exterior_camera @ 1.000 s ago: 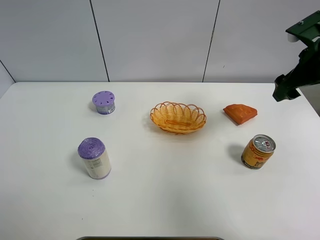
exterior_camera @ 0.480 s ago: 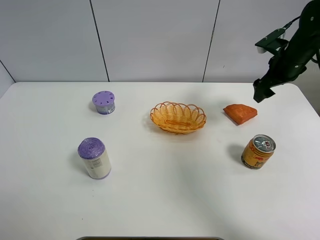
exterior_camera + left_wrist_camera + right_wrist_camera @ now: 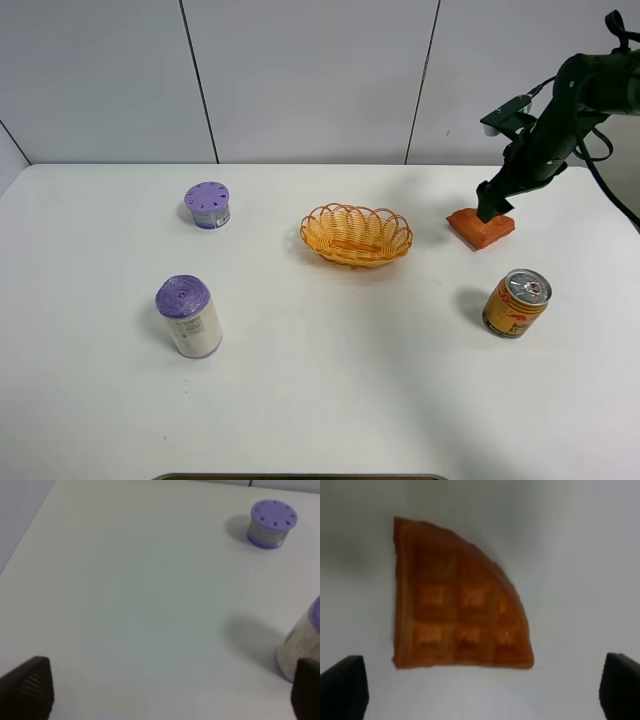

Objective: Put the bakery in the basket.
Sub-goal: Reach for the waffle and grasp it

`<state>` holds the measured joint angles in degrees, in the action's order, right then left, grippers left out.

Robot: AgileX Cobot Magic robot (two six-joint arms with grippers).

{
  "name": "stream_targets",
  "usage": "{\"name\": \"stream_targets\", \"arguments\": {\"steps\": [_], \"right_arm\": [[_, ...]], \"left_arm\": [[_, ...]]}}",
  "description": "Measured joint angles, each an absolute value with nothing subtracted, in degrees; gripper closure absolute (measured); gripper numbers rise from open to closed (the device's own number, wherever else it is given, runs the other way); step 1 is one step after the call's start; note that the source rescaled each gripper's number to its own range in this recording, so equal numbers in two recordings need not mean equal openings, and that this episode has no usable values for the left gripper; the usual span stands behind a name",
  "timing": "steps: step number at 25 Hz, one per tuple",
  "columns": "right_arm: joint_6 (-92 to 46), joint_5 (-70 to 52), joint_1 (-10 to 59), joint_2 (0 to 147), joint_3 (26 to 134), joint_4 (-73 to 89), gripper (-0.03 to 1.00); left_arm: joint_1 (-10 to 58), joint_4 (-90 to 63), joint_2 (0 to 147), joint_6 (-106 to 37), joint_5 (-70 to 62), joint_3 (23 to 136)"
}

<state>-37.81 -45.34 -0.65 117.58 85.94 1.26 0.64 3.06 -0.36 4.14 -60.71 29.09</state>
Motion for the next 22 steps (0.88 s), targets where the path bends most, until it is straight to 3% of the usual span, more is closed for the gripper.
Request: {"name": "stream_targets", "arguments": {"steps": [22], "right_arm": [[-40.16,-39.24,-0.65,126.03,86.14,4.89,0.12]], "left_arm": [[0.64,3.06,-0.36,4.14,-60.71,29.09]]}}
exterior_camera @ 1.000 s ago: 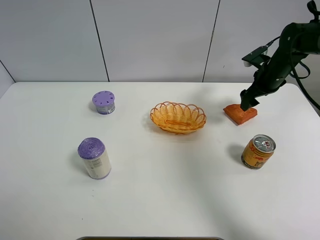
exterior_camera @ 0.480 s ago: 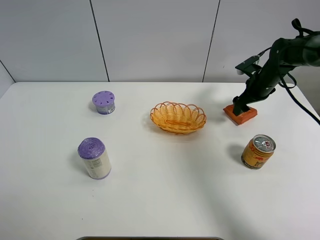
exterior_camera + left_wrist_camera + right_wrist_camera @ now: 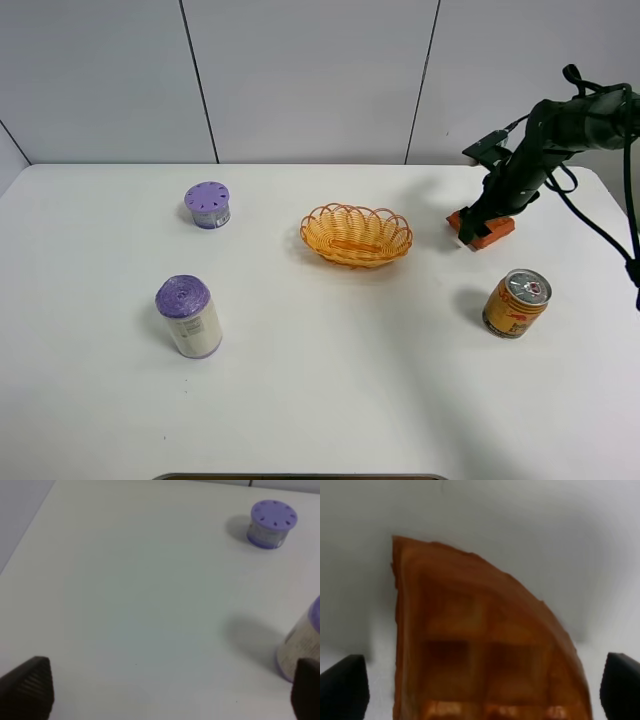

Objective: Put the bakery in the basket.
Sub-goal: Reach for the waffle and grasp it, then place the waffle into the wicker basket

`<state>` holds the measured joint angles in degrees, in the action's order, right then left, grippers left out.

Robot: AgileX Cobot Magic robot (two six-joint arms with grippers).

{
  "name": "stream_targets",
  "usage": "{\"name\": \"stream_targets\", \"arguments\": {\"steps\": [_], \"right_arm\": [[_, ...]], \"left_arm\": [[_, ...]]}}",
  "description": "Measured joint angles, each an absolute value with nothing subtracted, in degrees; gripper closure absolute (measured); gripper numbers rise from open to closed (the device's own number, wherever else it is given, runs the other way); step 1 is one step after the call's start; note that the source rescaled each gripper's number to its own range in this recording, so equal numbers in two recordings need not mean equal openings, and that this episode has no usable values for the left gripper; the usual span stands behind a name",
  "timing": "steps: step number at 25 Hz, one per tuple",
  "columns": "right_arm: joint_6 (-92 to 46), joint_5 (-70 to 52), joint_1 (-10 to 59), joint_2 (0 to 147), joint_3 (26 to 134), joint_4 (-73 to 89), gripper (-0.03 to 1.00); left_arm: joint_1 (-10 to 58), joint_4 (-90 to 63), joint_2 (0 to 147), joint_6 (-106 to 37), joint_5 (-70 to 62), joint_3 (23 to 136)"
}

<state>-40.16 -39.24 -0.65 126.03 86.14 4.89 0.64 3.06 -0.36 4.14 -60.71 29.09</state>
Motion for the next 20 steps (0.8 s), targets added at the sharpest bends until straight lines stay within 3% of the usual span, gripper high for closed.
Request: {"name": "stream_targets", "arguments": {"steps": [12,14,15,16,18,20], "right_arm": [[-40.16,-38.30,-0.65,127.99,86.14,5.20,0.12],[-40.18,-38.30,-0.65,128.10,86.14,5.20,0.16],[-40.18,-38.30,-0.65,128.10,86.14,5.20,0.25],[-40.18,-38.30,-0.65,128.10,86.14,5.20,0.43],[-40.18,-38.17,-0.65,128.22,86.14,5.20,0.95],[-40.18,-38.19,-0.65,128.26,86.14,5.20,0.97]], "left_arm": [[0.64,3.06,-0.36,4.14,-60.71,29.09],[0.64,3.06,-0.36,4.14,-60.71,29.09],[0.64,3.06,-0.36,4.14,-60.71,29.09],[0.64,3.06,-0.36,4.14,-60.71,29.09],[0.64,3.06,-0.36,4.14,-60.71,29.09],[0.64,3.06,-0.36,4.14,-60.71,29.09]]}}
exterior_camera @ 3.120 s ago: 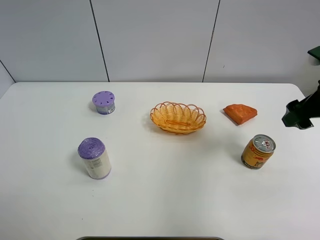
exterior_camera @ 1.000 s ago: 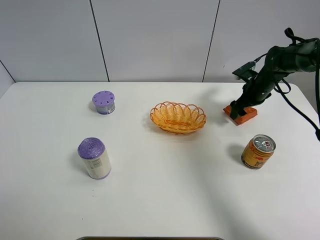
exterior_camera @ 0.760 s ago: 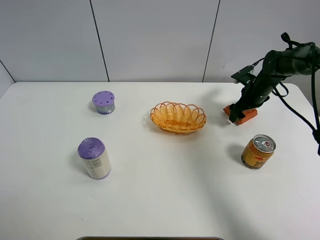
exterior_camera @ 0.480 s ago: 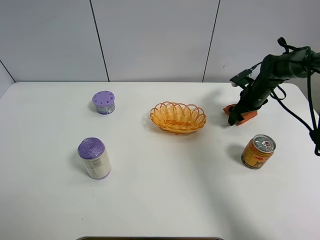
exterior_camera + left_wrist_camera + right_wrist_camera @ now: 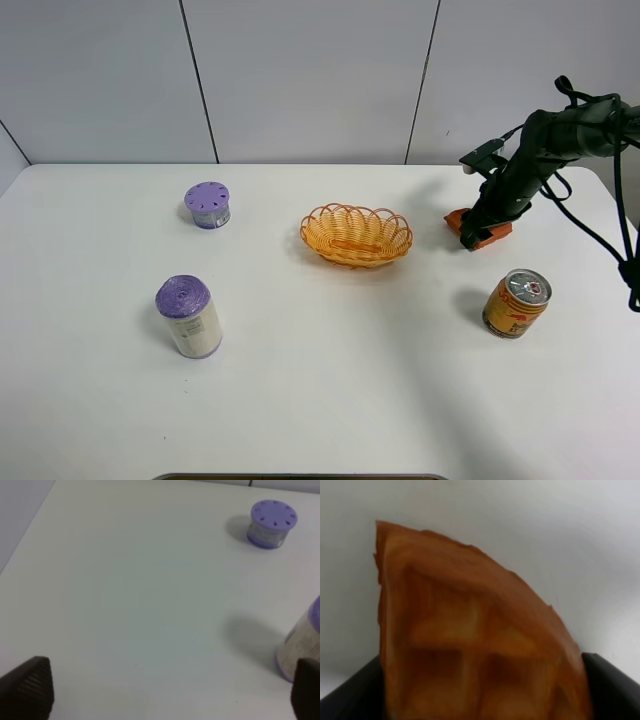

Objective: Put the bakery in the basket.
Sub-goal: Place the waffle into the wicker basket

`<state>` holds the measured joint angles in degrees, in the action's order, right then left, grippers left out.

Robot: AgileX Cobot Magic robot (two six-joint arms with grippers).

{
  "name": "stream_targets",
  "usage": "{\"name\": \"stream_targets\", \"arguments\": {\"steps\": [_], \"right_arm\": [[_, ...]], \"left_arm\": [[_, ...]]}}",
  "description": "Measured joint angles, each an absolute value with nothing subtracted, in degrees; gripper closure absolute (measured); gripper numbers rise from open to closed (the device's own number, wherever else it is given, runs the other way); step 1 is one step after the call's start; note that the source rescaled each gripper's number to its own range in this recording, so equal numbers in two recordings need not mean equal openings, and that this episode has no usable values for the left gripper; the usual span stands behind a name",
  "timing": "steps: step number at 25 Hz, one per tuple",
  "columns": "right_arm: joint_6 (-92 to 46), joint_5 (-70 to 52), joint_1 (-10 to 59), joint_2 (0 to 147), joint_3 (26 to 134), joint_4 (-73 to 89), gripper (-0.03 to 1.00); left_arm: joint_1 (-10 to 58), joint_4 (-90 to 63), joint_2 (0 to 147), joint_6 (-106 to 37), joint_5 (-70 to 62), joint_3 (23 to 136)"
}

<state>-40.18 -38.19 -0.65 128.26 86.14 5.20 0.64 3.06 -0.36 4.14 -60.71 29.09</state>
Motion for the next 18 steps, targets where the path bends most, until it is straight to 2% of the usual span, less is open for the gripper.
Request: {"name": "stream_targets", "arguments": {"steps": [18], "right_arm": [[-37.41,-37.75,-0.65,125.17,86.14,4.73,0.97]], "left_arm": [[0.64,3.06,-0.36,4.14,-60.71,29.09]]}}
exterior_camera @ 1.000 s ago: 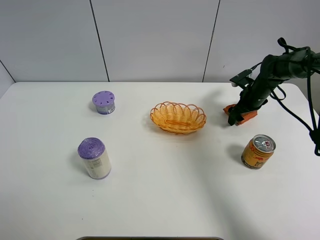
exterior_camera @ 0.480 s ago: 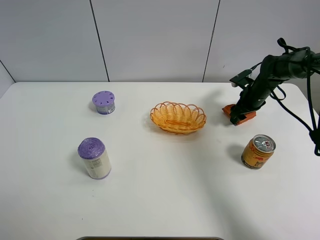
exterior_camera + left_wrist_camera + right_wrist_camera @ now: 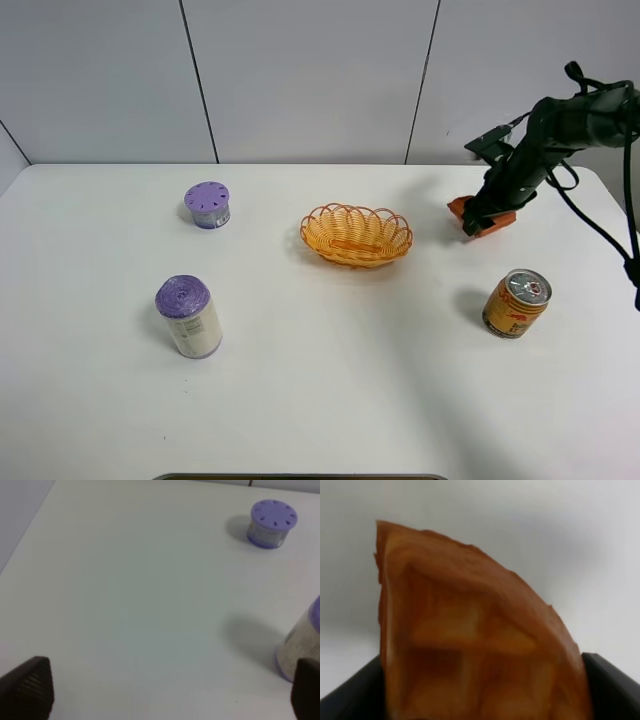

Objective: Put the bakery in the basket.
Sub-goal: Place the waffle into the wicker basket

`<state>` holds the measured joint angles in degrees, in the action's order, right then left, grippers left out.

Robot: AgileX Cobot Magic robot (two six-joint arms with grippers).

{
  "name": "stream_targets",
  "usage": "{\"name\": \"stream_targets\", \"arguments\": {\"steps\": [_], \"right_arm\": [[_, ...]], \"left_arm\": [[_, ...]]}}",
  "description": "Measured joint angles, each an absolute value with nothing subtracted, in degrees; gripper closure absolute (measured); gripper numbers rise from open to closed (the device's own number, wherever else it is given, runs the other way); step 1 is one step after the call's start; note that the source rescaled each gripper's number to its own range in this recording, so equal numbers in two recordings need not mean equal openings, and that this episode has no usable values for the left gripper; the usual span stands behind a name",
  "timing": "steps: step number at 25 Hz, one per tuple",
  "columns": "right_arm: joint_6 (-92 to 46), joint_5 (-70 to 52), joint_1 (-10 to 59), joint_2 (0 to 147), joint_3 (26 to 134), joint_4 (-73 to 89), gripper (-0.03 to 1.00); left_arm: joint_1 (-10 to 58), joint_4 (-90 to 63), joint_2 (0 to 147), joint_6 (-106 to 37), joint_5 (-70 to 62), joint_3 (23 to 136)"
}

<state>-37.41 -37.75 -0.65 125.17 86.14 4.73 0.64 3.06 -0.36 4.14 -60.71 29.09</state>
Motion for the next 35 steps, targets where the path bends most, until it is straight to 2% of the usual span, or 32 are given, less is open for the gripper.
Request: {"name": "stream_targets", "arguments": {"steps": [9,35], "right_arm": [[-29.07,-37.41,0.64,117.13,86.14,4.69,0.97],[-2.53,-33.76,22.68,112.82,86.14,5.86,0.97]], "left_arm": [[0.64,3.06,-0.36,4.14,-60.71,29.09],[0.64,3.06,-0.36,4.14,-60.71,29.09]]}}
